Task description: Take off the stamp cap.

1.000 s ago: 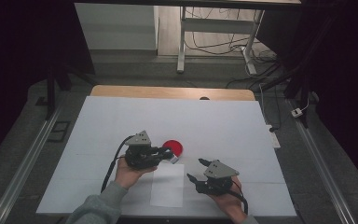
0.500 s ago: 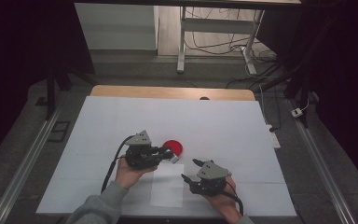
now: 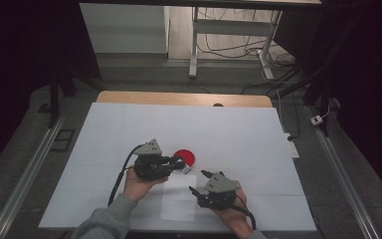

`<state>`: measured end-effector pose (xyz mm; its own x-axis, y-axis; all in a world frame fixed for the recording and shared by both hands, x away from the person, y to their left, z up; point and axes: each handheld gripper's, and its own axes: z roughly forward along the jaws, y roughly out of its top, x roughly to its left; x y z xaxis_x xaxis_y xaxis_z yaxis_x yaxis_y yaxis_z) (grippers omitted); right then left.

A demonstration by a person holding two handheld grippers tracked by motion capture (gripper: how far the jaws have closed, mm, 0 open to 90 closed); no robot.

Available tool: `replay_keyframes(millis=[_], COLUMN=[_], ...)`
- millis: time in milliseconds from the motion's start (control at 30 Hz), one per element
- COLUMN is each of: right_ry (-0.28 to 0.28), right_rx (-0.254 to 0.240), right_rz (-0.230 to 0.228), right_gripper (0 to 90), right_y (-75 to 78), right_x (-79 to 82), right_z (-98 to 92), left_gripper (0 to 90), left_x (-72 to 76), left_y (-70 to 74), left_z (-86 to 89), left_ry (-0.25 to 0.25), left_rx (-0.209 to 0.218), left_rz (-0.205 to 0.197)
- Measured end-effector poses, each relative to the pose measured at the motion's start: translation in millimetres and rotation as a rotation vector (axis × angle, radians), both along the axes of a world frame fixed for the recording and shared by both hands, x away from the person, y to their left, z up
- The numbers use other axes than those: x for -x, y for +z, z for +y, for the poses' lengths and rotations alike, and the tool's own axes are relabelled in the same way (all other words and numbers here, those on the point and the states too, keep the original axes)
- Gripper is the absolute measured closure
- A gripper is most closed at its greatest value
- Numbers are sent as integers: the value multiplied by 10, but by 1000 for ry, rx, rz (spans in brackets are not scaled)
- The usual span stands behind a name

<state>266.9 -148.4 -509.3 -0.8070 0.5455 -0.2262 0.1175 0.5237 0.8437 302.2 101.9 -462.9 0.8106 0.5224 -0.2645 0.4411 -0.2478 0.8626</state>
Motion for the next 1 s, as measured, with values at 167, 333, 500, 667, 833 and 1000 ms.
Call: replay_keyframes(millis=[167,333,500,667,833,1000], right_ry=[-12,-19,-20,-30,-38,-43], right_rx=[-1,-6,0,0,9,26], right_rz=[-8,-7,-18,-29,-41,-59], right_gripper=[350,352,362,392,429,462], right_y=[8,12,17,26,26,30], right_x=[-6,-14,-19,-30,-31,-27], right_z=[34,70,101,130,153,180], left_gripper=[753,752,753,752,752,752], left_x=[1,2,3,7,3,2], left_y=[-9,-14,-26,-38,-53,-61], left_z=[-22,-37,-59,-90,-96,-102], left_ry=[-2,-3,-3,-8,-9,-12], left_rx=[-2,-3,1,-1,6,11], left_rz=[2,2,7,10,16,21])
